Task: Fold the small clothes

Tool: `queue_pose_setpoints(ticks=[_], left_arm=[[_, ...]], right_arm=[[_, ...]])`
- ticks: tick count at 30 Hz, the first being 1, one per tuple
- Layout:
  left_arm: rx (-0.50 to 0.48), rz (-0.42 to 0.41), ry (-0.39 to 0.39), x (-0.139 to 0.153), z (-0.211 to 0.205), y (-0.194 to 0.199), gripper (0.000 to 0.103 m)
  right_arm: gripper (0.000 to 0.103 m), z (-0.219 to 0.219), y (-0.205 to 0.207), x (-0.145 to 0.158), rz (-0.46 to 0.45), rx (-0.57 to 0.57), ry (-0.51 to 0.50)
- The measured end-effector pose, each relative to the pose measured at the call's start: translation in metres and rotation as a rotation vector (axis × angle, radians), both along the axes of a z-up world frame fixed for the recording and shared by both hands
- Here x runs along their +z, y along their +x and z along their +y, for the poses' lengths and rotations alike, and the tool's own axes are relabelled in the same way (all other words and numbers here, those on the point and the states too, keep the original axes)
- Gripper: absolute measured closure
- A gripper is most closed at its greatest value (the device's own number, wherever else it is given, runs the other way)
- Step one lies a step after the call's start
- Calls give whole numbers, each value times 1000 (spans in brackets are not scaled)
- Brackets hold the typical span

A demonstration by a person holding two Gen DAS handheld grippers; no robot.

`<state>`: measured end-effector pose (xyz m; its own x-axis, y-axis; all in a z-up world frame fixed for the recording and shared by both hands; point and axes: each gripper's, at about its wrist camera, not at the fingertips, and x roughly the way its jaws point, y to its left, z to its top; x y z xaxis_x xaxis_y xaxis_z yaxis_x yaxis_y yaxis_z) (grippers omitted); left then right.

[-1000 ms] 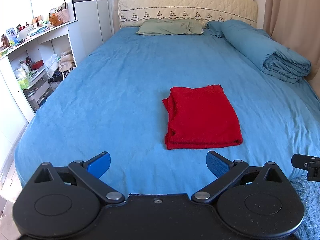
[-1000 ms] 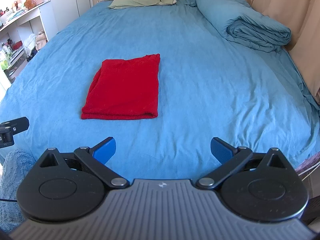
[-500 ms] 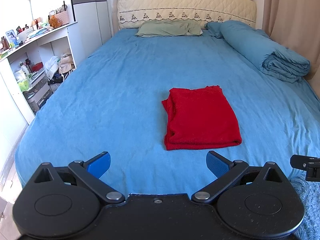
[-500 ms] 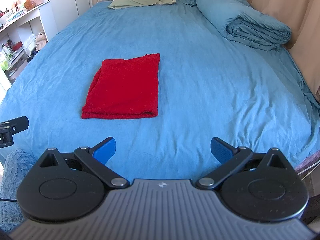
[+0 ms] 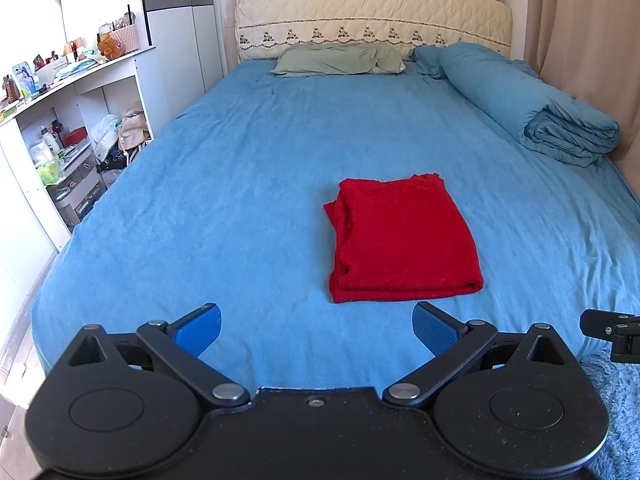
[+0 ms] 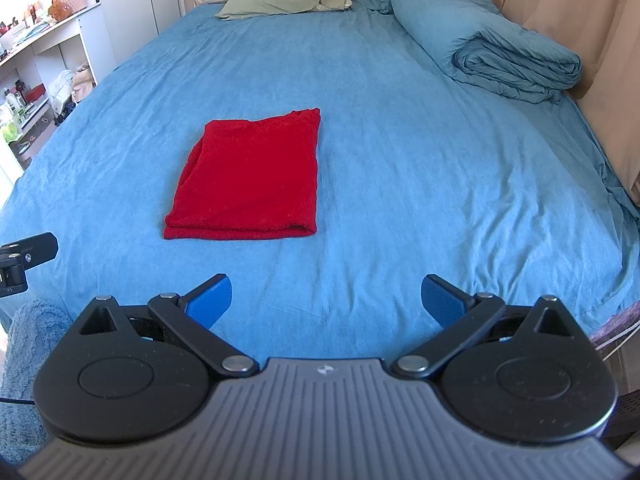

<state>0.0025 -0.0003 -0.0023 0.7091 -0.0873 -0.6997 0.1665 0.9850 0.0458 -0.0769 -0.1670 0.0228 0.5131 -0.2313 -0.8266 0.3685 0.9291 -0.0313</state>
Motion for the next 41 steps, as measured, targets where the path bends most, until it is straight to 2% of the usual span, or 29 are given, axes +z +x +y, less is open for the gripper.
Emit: queue_pose_setpoints(ticks=[41], left_arm=[[-9,-26,-9,5,3,-5,0]], right_arm=[[0,0,0,3,-4,-5,-1]])
